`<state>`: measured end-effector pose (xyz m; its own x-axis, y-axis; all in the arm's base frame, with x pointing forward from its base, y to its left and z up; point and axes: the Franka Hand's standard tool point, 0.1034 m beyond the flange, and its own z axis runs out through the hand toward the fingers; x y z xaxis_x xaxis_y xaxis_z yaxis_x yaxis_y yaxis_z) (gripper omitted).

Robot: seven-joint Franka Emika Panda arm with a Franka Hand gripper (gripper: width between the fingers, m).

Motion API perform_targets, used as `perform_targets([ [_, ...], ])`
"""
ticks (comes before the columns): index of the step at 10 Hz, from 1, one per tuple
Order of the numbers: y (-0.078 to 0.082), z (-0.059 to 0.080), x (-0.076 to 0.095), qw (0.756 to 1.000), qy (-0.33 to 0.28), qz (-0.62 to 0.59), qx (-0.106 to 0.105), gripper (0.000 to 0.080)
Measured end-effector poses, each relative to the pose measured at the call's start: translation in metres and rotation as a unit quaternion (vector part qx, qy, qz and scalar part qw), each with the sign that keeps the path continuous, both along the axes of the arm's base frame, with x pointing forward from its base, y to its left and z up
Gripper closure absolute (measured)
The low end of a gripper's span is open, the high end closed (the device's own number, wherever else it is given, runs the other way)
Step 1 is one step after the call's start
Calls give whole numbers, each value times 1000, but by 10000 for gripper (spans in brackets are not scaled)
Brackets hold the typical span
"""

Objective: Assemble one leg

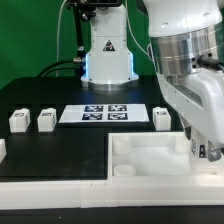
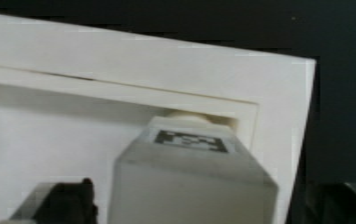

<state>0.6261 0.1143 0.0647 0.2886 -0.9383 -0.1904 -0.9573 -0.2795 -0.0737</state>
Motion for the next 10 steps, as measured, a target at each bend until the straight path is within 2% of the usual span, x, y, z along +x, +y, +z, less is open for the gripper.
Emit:
perform_targets([
  [2,0,2,-5,983,-35,182,-4,158],
  [4,0,0,-5,971,-45,235,-5,151],
  [6,-1,1,-6,933,-67,354,-8,150],
  [7,1,4,-5,891,-70,449,-22,150],
  [8,2,4,-5,827,-81,556,-22,150],
  [9,1,3,-6,787,-85,610,-19,150],
  [10,1,3,-6,789,-86,607,-20,150],
])
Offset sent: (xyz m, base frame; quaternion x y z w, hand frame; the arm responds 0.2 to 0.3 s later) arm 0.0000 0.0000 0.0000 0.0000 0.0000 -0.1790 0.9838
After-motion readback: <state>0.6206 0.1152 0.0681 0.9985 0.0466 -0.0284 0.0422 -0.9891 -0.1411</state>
